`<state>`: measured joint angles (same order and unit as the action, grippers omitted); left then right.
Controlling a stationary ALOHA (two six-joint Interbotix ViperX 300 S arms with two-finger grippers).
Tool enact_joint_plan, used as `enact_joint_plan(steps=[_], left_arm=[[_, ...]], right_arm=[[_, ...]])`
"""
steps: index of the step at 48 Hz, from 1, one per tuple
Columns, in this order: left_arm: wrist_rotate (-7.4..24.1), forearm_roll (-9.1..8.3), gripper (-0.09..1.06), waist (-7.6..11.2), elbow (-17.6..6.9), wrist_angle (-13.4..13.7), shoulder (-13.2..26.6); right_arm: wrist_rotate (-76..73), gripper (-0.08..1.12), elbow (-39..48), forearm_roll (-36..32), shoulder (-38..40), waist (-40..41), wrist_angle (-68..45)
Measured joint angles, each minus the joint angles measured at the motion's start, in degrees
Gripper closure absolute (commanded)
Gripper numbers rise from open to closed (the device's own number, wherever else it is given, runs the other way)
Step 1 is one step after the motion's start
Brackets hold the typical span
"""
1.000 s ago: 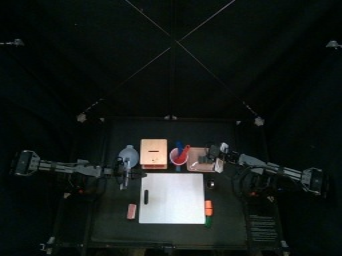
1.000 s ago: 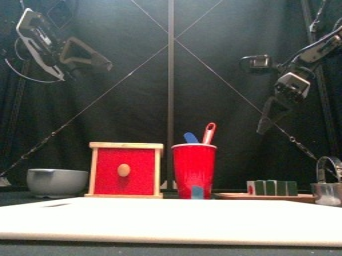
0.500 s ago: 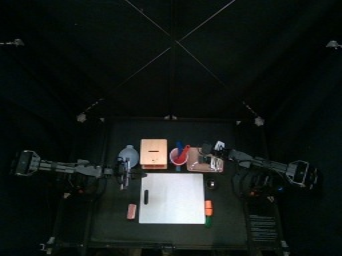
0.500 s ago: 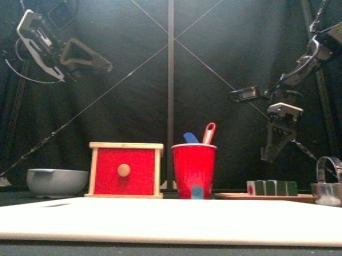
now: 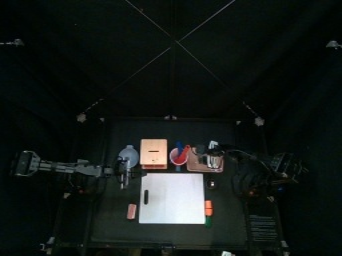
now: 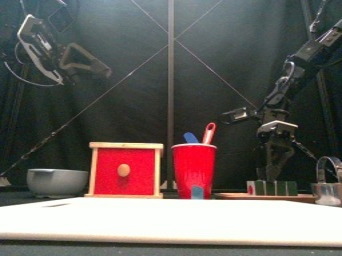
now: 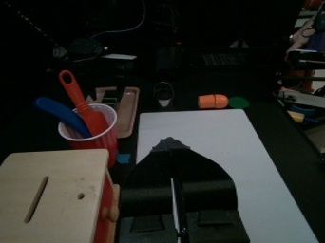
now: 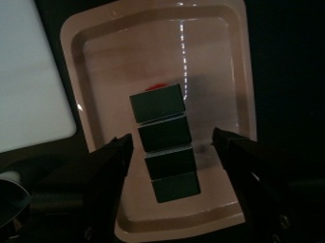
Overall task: Place sushi on board then cut the sushi with the knife then place the pieces on the plate
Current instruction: Place the sushi on the board
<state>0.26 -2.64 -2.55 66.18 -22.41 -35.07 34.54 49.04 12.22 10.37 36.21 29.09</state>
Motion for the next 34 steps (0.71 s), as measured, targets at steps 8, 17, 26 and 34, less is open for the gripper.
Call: enact_joint_plan(steps=[8,17,26,34], left_arm=[[0.0,0.26,0.98,0.0,0.09,0.0,0.09],[0.0,0.26,0.98,0.0,0.09,0.0,0.09],[0.0,0.26,0.98,0.0,0.09,0.0,0.0],[-0.09,0.26,0.98,0.0,0.09,0.0,0.09]], right_arm=[[5.01,0.08,0.0,4.48,-1.93,1.49,-0.26],[5.45,0.13,0.35,4.83,-3.96,1.49,-1.14],[5.36,0.32,0.97,4.92,-4.48,1.49,-2.37],[4.13,0.4,1.14,5.36,-3.96,1.49,-1.67]])
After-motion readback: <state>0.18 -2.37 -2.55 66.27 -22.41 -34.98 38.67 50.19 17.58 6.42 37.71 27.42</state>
